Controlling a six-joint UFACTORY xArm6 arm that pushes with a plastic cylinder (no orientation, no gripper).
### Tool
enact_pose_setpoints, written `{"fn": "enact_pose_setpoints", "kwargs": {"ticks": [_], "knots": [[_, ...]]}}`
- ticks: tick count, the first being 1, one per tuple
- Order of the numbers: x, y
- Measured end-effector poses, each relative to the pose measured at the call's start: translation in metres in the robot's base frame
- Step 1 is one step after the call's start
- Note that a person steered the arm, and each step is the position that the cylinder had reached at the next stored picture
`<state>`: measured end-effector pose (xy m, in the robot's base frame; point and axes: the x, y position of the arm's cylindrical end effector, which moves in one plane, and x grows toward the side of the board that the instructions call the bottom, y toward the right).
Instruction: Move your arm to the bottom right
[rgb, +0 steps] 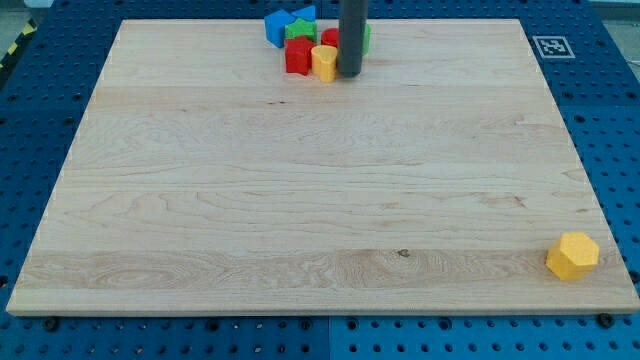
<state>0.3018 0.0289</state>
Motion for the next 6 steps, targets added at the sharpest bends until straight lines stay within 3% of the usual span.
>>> {"fn": "enact_pose_setpoints", "kwargs": {"ticks": [1,3,4,5,6], "knots": [[0.036,0.003],[0.222,0.013],[0.306,0.057],[0.317,0.095],[0.316,0.191]]}}
